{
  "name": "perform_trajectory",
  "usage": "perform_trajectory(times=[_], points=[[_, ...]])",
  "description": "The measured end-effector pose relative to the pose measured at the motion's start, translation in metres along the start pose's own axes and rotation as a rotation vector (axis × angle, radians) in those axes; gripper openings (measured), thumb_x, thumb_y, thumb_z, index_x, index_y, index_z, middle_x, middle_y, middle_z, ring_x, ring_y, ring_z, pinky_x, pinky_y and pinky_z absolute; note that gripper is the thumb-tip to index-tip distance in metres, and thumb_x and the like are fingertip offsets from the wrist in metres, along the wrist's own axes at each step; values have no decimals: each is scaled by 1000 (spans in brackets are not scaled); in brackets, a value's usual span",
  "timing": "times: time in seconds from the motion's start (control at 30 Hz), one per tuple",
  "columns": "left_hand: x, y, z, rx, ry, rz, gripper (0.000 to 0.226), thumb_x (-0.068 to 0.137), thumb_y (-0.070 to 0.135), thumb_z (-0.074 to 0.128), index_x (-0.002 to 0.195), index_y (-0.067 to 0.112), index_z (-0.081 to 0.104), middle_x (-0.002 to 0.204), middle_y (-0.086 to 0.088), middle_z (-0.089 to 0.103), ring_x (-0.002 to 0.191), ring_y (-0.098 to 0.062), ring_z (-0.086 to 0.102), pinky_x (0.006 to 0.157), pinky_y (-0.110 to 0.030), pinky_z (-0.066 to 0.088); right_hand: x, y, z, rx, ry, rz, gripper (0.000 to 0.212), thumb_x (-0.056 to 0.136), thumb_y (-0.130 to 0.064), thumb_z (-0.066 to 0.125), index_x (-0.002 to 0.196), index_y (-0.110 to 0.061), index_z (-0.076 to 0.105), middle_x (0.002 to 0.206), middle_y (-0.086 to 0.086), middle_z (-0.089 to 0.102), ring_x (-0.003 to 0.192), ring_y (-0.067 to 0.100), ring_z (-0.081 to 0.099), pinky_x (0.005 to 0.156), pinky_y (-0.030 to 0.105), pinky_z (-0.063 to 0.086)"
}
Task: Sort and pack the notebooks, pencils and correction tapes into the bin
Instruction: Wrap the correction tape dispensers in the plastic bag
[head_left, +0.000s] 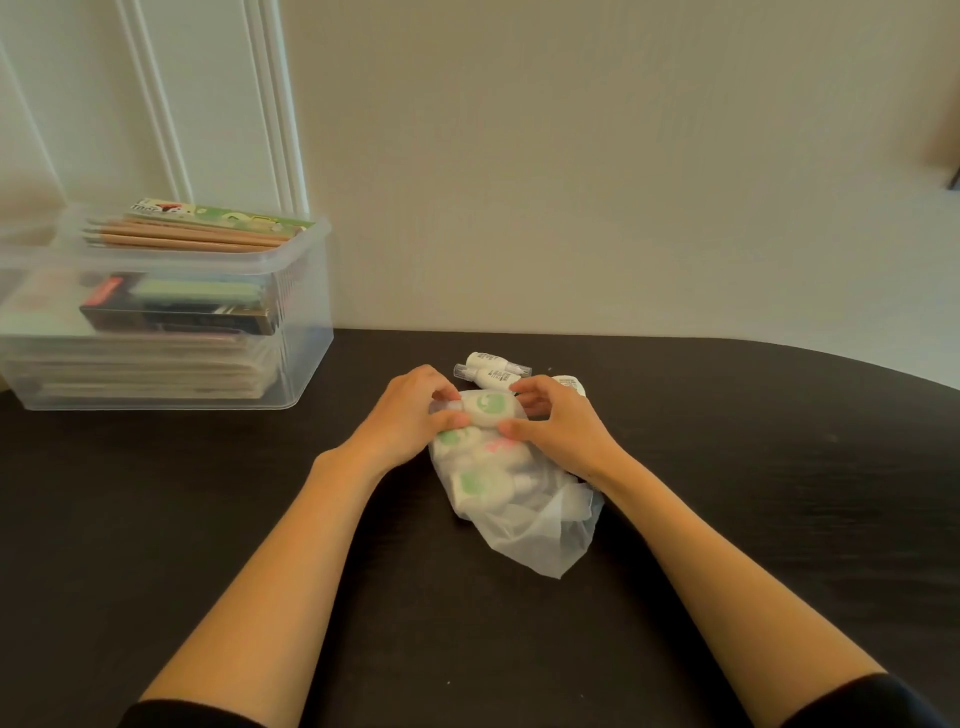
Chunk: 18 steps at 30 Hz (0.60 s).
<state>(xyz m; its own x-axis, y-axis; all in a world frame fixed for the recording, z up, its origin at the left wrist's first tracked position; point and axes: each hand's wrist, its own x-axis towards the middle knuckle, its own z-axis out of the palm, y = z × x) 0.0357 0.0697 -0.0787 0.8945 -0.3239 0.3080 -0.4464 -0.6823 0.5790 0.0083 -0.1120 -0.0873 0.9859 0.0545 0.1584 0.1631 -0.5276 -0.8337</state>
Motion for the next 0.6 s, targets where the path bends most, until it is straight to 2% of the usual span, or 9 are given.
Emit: perform_trajectory(times=[0.07, 0.13, 0.23, 0.33, 0.43, 0.5, 0.53, 0.57, 0.6], points=[[-1, -2, 4, -32, 43, -25, 25, 82, 21, 68, 103, 9, 61, 108, -2, 50, 96, -11, 47, 80, -21, 35, 0, -1, 3, -23, 1, 35, 28, 83, -21, 67, 108, -15, 54, 99, -6, 56, 89, 6, 54, 67, 12, 42], [-2, -2, 7, -61, 101, -73, 35, 80, 25, 70, 110, 11, 58, 113, -2, 46, 97, -10, 46, 82, -21, 36, 0, -2, 7, -205, 65, -20, 13, 87, -20, 61, 85, -9, 55, 87, -1, 53, 77, 11, 51, 61, 15, 38], [-4, 1, 10, -95, 155, -173, 57, 74, 34, 75, 121, 11, 51, 117, -1, 41, 98, -10, 44, 80, -21, 35, -1, -5, 11, -312, 111, -177, 38, 90, -12, 53, 56, -16, 37, 75, -5, 39, 63, 5, 37, 56, 17, 30], [-4, 3, 13, -63, 151, -219, 68, 70, 42, 76, 124, 12, 50, 122, -4, 42, 109, -15, 44, 84, -24, 37, -1, -4, 14, -266, 195, -274, 45, 88, -1, 50, 51, -19, 31, 69, -7, 39, 61, 6, 37, 57, 13, 31], [-5, 4, 13, -15, 113, -247, 84, 68, 50, 74, 136, 14, 41, 138, -5, 37, 129, -21, 33, 100, -33, 33, -4, -3, 17, -222, 265, -314, 49, 86, 3, 50, 49, -22, 31, 63, -5, 45, 58, 6, 39, 57, 11, 34], [-6, 5, 13, -64, 48, -300, 89, 68, 52, 74, 140, 14, 37, 143, -5, 36, 133, -22, 30, 103, -34, 31, -7, -4, 18, -162, 276, -313, 49, 83, 6, 52, 49, -22, 30, 64, 3, 49, 59, 8, 39, 58, 15, 35], [-6, 5, 12, -95, 15, -311, 80, 68, 51, 74, 134, 16, 44, 136, -6, 43, 128, -21, 37, 99, -33, 35, -9, -5, 16, -113, 273, -289, 48, 81, 8, 52, 48, -20, 30, 64, 4, 49, 60, 10, 39, 58, 18, 36], [-5, 3, 11, -121, -6, -300, 60, 68, 50, 74, 116, 19, 55, 119, -6, 51, 111, -19, 47, 87, -30, 39, -9, -6, 14, -59, 261, -252, 45, 79, 8, 52, 49, -19, 32, 64, 4, 48, 60, 10, 38, 57, 19, 34], [-5, 2, 9, -138, -5, -288, 39, 67, 49, 75, 90, 23, 56, 100, -5, 51, 91, -18, 47, 73, -28, 38, -8, -6, 12, -18, 243, -200, 40, 77, 7, 52, 50, -17, 36, 64, 4, 48, 60, 10, 39, 57, 19, 34]])
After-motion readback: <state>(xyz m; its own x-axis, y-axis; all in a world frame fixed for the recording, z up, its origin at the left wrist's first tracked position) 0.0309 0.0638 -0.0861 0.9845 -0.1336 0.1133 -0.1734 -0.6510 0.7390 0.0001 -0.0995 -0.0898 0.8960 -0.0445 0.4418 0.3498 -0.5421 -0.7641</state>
